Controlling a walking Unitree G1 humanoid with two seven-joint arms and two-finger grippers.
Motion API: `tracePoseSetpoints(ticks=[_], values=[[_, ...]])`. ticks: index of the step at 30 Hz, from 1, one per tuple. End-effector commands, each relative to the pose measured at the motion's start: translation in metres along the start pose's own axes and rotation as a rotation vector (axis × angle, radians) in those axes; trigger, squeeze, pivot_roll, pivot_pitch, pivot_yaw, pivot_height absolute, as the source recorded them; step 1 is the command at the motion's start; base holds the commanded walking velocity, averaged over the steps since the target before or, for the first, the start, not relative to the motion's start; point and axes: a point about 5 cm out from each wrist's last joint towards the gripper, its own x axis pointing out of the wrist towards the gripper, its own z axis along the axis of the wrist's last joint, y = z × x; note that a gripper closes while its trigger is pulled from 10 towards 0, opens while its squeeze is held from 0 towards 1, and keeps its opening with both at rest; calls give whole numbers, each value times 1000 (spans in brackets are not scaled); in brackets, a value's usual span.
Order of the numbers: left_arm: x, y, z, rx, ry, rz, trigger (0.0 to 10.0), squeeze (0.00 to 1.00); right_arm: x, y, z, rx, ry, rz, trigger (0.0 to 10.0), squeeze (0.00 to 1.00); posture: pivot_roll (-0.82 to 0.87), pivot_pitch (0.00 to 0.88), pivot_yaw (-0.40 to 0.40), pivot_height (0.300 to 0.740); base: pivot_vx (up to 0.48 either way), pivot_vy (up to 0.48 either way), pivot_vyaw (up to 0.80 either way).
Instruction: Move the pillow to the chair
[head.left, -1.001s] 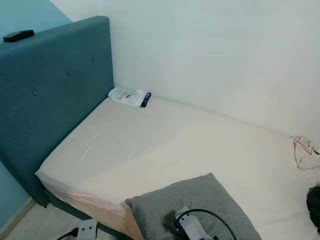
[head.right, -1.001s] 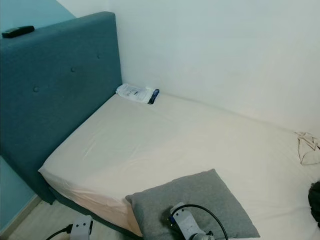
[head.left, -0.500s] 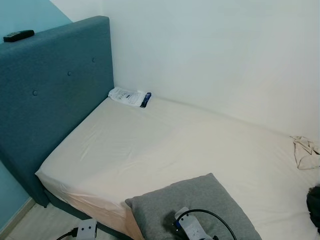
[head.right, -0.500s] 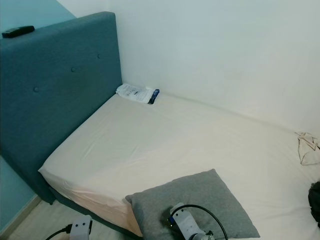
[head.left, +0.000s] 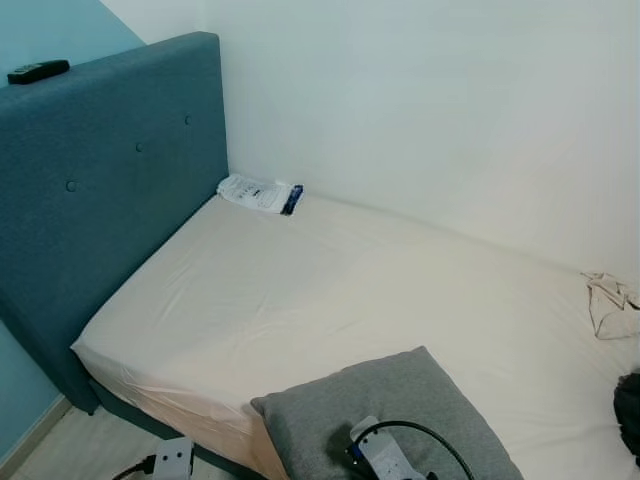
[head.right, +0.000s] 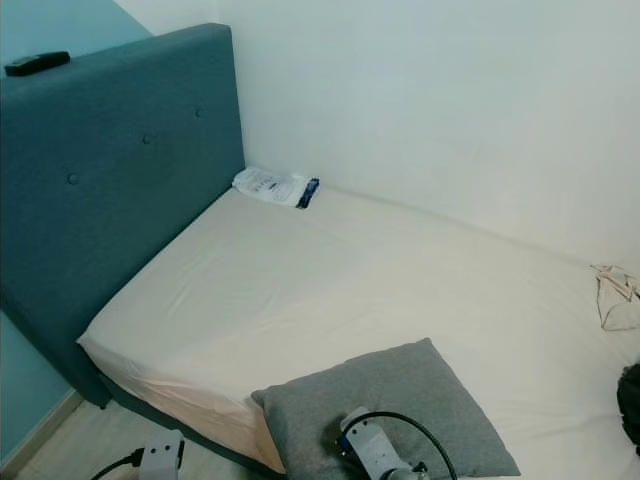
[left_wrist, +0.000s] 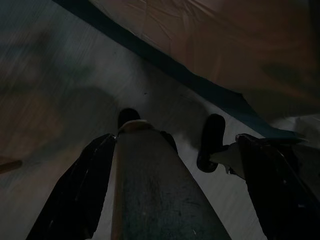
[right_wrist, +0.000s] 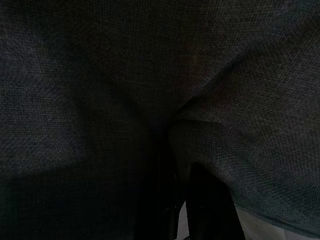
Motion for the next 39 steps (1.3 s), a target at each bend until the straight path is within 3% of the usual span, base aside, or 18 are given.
tracePoseSetpoints(ticks=[1, 24, 39], values=[[0, -1, -1, -4, 10, -7, 10000, 0, -3, -16, -14, -23, 50, -58, 10000, 0, 82, 0, -103, 740, 0, 0, 0], [0, 0, -4, -29, 23, 4, 10000, 0, -4, -15, -16, -18, 46, -41, 10000, 0, 88, 8, -112, 740, 0, 0, 0], [0, 1, -3, -5, 27, 5, 10000, 0, -3, -17, -10, -21, 33, -42, 10000, 0, 95, 0, -108, 740, -269, 0, 0]])
